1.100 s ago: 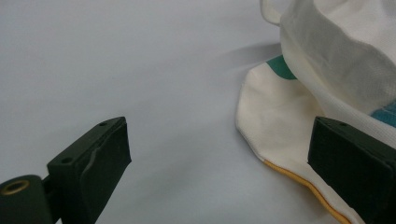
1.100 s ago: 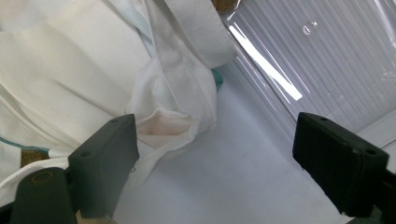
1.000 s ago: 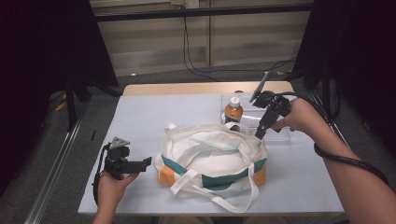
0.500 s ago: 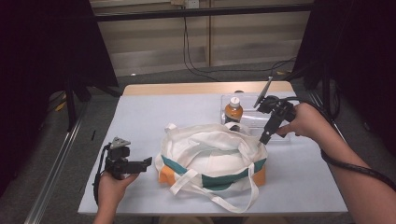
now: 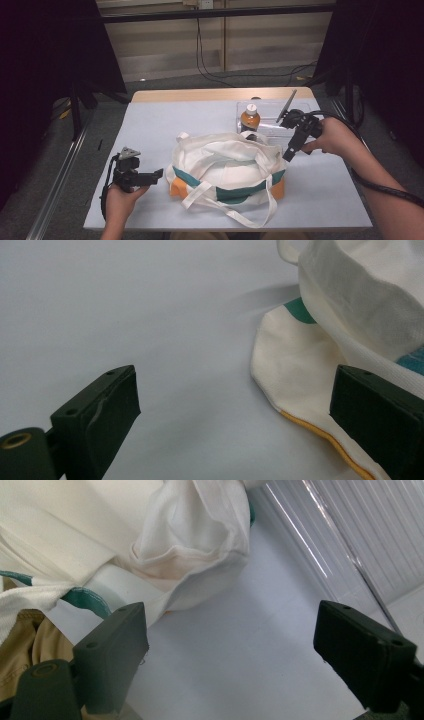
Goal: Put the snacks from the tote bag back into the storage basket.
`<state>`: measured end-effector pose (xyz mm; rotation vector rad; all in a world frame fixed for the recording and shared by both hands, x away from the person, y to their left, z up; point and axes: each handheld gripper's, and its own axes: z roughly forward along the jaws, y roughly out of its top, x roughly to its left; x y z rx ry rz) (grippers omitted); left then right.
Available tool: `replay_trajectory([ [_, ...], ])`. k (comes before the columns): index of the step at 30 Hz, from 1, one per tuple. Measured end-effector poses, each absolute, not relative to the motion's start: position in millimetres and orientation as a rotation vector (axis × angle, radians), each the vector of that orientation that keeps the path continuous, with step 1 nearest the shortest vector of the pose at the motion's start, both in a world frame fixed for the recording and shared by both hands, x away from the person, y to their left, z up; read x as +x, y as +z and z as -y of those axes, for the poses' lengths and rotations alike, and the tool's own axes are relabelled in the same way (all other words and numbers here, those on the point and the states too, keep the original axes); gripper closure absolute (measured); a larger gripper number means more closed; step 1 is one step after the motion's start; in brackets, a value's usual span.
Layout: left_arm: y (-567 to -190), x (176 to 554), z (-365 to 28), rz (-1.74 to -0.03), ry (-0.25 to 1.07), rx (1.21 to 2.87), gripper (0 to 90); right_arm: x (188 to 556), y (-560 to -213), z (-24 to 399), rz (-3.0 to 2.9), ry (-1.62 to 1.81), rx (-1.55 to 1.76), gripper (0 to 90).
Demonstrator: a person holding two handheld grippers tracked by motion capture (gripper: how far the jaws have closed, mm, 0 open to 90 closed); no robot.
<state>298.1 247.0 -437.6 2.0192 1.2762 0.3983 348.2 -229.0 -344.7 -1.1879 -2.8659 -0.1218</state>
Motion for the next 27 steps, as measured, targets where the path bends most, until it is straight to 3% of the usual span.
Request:
replay_trajectory([
  [27,-438,298,-245,-1.272,0.387,2.033,5.7,322,-360,242,2.853,-0.115,-1.181,13.8],
])
